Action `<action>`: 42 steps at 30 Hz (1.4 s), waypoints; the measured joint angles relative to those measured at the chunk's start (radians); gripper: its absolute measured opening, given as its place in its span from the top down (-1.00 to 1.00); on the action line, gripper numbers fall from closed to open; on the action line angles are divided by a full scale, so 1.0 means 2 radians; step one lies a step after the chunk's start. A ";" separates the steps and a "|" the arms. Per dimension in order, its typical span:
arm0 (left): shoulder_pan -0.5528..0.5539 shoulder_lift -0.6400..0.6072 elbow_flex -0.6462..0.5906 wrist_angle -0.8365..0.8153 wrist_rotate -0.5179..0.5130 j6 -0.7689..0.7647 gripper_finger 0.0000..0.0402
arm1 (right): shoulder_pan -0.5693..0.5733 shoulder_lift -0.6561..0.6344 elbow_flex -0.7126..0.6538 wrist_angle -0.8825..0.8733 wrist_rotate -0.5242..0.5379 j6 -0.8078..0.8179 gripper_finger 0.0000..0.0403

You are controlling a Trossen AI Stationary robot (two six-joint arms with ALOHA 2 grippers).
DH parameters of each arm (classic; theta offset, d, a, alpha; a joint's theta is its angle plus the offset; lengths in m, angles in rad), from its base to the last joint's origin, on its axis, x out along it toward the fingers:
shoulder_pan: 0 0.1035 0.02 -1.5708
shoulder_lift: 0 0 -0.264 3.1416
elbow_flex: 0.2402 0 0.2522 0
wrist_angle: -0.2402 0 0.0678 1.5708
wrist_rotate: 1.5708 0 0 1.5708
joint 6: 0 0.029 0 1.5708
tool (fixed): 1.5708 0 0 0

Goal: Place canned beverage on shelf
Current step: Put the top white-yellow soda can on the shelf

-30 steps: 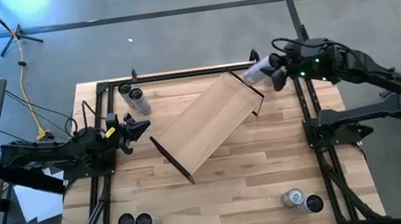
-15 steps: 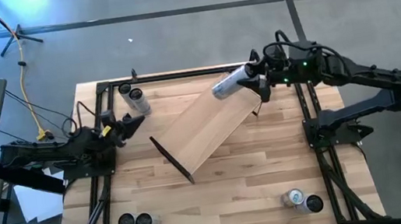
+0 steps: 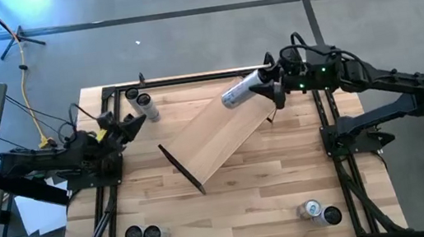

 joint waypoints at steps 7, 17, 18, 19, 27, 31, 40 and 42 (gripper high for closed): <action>0.000 0.108 0.200 -0.264 0.035 0.152 0.60 | 0.000 0.000 0.000 -0.001 0.007 0.004 -0.26; 0.000 0.219 0.292 -0.264 0.088 0.233 0.17 | 0.000 0.000 0.000 -0.003 -0.043 -0.019 -0.26; 0.000 0.227 0.292 -0.255 0.087 0.235 0.17 | 0.000 0.000 0.000 -0.003 -0.046 -0.020 -0.26; 0.000 0.235 0.292 -0.244 0.087 0.235 0.17 | 0.000 0.000 0.000 -0.003 -0.053 -0.022 -0.26; 0.001 0.265 0.292 -0.231 0.081 0.208 0.17 | 0.000 0.000 0.000 -0.003 -0.074 -0.017 -0.26; 0.001 0.268 0.292 -0.220 0.080 0.201 0.17 | 0.000 0.000 0.000 -0.003 -0.080 -0.014 -0.26; 0.001 0.268 0.292 -0.211 0.080 0.222 0.17 | 0.000 0.000 0.000 -0.003 -0.083 -0.013 -0.26; 0.001 0.268 0.292 -0.212 0.080 0.222 0.17 | 0.000 0.000 0.000 -0.003 -0.085 -0.001 -0.26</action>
